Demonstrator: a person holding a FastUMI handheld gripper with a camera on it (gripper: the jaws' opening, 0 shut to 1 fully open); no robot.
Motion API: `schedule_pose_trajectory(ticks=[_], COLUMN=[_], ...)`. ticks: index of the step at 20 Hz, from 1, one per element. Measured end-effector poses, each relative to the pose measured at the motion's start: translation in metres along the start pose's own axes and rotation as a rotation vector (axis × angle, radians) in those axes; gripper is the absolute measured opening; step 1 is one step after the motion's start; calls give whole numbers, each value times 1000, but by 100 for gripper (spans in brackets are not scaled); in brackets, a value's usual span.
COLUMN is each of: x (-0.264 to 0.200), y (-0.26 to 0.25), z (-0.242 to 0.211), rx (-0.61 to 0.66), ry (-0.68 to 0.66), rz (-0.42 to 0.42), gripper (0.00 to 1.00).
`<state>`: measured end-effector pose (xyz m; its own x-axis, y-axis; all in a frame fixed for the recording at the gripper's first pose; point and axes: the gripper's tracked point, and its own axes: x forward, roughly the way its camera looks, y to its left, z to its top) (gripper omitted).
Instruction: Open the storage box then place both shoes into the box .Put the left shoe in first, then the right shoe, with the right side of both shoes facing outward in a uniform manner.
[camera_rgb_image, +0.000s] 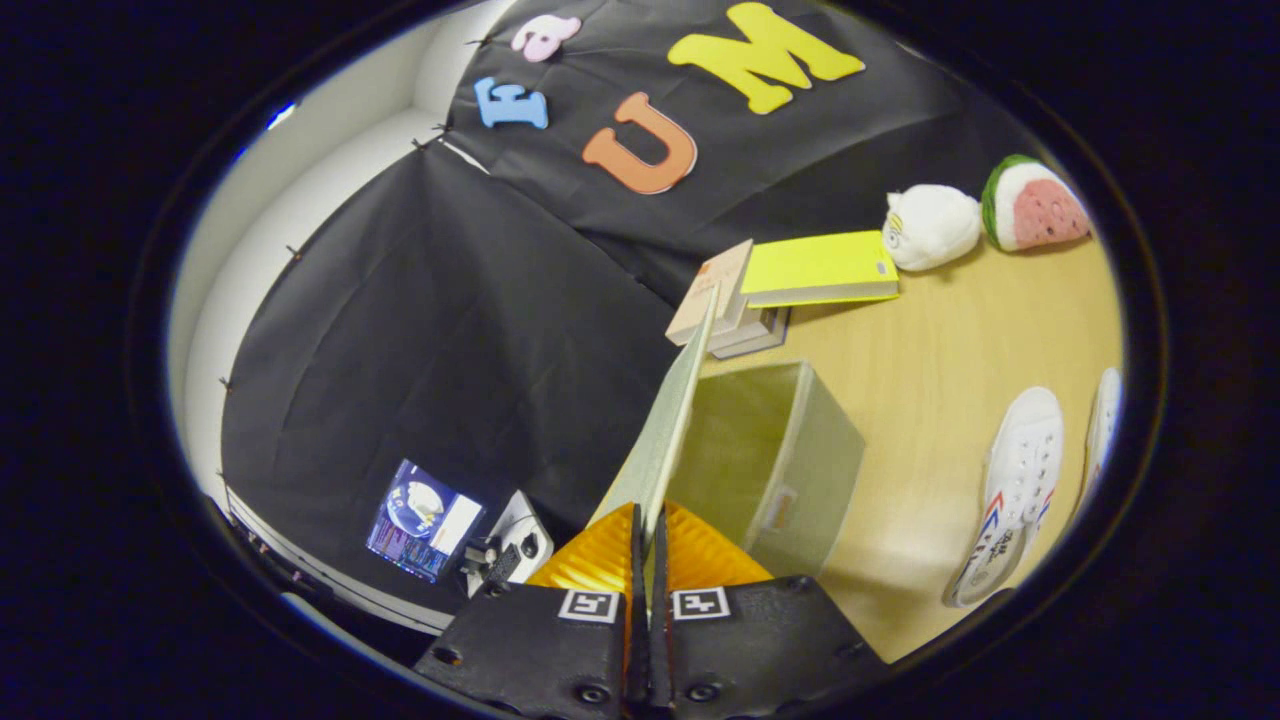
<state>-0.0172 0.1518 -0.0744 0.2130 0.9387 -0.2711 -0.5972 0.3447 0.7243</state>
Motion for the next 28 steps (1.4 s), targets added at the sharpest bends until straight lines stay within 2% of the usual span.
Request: schedule_pose_trajectory(ticks=[4, 7, 10, 15, 22, 26, 28], x=[21, 55, 94, 151, 192, 187, 182], y=[68, 121, 155, 185, 197, 202, 203], z=[25, 32, 29, 20, 16, 28, 33], rx=[-125, -147, -176, -241, -293, -425, -455], ry=[-32, -32, -17, 15, -9, -71, -107], rz=[10, 53, 64, 29, -21, -77, -100], gripper=[6, 6, 7, 10, 25, 70, 82])
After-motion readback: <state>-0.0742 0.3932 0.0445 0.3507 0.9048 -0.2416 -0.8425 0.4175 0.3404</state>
